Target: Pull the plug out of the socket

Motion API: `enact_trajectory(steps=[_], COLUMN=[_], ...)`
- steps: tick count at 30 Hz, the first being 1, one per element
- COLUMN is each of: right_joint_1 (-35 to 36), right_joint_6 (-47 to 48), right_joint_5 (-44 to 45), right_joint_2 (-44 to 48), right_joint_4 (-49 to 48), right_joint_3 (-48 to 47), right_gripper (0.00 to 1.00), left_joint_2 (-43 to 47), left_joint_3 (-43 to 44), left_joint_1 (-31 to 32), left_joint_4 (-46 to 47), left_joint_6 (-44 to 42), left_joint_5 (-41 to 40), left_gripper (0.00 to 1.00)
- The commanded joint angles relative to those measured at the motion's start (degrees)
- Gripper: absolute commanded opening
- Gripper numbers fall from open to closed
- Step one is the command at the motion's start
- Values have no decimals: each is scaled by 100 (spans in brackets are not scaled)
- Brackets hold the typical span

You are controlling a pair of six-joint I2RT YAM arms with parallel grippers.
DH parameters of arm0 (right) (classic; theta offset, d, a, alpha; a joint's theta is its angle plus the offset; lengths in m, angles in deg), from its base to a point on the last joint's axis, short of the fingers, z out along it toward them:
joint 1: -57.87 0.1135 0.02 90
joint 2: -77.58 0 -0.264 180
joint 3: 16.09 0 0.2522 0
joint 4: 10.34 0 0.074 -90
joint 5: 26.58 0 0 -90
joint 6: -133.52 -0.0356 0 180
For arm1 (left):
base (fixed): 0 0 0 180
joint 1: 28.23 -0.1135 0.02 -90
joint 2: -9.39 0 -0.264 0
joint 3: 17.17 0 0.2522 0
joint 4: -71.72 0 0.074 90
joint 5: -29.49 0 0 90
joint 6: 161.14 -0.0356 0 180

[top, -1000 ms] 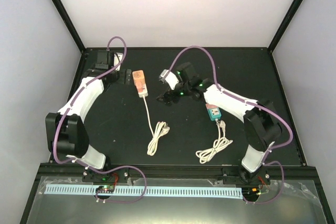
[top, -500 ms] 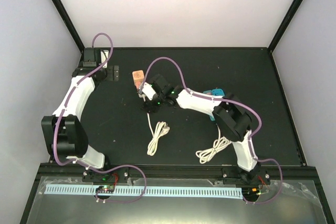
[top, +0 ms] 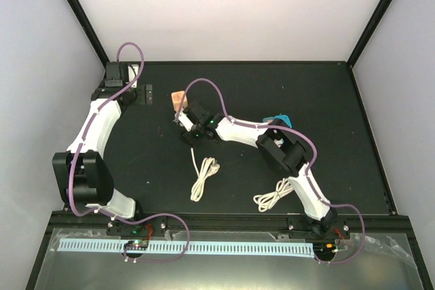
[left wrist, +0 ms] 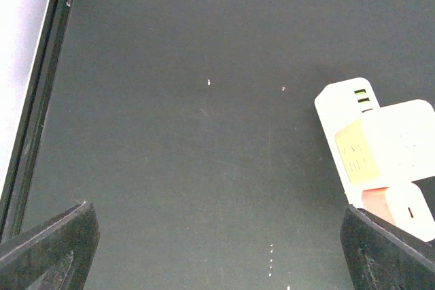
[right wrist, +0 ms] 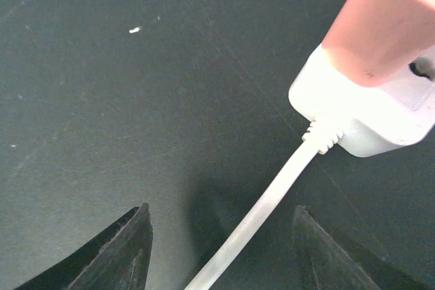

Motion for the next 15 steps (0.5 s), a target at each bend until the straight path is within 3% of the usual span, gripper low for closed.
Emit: enact_trajectory(steps=[1,15], right_joint_1=[29,32], right_joint_6=[-97,806], right_joint_5=[176,225], right_joint_2=[-205,-251], right_joint_4=[166,659], right_joint_3=[-209,150], right_gripper=[57,39], left_joint_2=[132,76], left_joint_3=[134,123], left_joint_1=[-75,-108], left_joint_4=[-66,-71], left_joint_6=[140,127], left_joint_5=[190,488], left_gripper=[99,99])
